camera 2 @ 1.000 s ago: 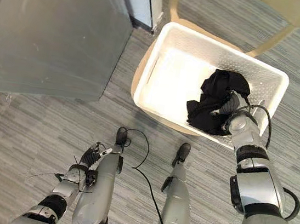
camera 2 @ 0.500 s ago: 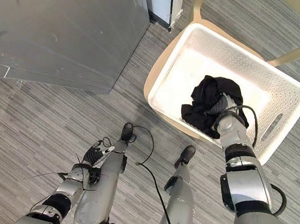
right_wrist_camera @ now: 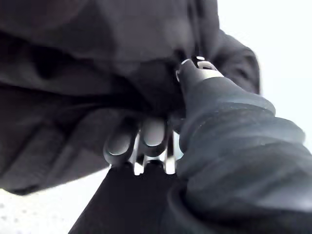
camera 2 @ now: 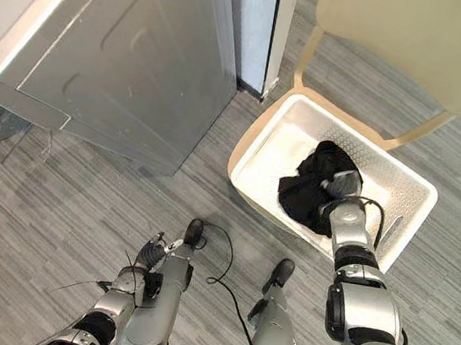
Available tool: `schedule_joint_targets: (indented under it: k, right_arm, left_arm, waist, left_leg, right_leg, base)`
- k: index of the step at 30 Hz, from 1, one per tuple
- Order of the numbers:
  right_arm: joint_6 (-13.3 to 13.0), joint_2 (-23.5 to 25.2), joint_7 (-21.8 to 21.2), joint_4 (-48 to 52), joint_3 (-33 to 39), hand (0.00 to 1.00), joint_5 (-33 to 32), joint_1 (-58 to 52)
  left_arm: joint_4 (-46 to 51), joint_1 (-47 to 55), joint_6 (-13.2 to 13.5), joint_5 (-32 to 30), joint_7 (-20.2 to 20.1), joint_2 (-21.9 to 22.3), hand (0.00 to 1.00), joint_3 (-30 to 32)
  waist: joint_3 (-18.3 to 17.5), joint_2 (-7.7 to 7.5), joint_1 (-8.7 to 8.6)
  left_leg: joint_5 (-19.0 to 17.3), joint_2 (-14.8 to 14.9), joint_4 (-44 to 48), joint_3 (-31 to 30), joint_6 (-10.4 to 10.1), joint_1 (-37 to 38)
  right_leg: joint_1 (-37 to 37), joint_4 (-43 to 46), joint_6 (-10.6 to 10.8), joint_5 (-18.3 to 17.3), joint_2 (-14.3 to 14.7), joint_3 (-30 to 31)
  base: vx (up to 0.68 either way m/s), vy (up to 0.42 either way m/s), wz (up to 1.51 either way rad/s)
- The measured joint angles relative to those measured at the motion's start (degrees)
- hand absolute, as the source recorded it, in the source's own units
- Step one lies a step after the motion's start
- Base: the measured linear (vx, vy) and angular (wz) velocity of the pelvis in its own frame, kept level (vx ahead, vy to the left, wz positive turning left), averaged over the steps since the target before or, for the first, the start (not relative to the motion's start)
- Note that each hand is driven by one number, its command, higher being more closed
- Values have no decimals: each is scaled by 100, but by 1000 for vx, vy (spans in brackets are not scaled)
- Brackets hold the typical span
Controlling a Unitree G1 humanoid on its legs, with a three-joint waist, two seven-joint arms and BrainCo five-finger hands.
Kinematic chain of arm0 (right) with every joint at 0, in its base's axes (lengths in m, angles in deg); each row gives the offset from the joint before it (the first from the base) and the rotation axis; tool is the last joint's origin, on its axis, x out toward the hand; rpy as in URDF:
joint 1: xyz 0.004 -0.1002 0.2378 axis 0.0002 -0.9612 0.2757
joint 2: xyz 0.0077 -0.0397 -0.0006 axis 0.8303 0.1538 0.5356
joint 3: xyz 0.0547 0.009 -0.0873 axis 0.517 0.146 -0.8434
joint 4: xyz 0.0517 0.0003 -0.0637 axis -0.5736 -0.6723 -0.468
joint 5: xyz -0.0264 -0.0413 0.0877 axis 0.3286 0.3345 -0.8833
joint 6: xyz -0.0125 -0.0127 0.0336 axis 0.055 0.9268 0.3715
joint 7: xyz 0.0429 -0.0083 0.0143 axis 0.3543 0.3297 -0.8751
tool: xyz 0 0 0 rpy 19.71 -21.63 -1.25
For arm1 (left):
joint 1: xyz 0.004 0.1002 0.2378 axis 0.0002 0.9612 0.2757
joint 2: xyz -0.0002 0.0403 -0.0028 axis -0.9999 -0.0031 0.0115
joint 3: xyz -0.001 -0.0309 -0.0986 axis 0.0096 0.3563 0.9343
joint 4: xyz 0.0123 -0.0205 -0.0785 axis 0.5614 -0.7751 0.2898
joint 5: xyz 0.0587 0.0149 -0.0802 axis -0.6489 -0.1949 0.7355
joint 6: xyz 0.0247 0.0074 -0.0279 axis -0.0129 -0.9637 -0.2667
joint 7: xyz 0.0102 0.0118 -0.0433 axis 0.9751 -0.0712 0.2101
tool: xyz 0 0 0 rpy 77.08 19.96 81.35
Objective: Pick up the laundry basket with both hands and put the clothes into the washing machine.
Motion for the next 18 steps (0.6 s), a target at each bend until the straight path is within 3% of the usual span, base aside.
schedule_joint_targets:
  k: [3,4,8,11,18]
  right_arm:
    - [-143,184,391,1202,376,100,-536,-304]
    - [-235,302,527,1787,543,100,-622,-648]
    - [-317,605,711,2934,955,100,-658,-1266]
    - [-384,816,724,3530,961,100,-766,-1420]
    - [-786,862,563,4515,911,100,-810,-1827]
  left_arm:
    - [-218,213,-12,-14,1,-60,0,42]
    - [-270,438,-9,-25,-1,-127,0,63]
    - [-456,639,-46,-125,-25,-212,0,394]
    - [-481,832,-88,-238,-105,-228,0,694]
    - [-165,1224,-130,-233,-58,-226,0,1153]
  waist:
    - [-229,-45,-116]
    - [-535,-148,-164]
    - [-883,-352,-285]
    - [-1148,-448,-415]
    - [-1745,-583,-457]
  left_leg:
    - [18,5,-200,78,-3,340]
    - [36,5,-346,123,-5,483]
    - [43,9,-587,198,-10,964]
    - [55,24,-789,292,-18,1304]
    - [55,98,-1142,700,-24,1872]
  right_leg:
    - [279,-164,15,20,8,39]
    - [370,-258,24,26,9,61]
    - [754,-405,31,20,20,97]
    - [966,-471,47,6,29,169]
    - [1130,-564,49,8,98,562]
  base:
    - [34,-24,-7]
    - [92,-25,-4]
    - [66,-14,-5]
    - [36,-7,-14]
    - [18,-5,-27]
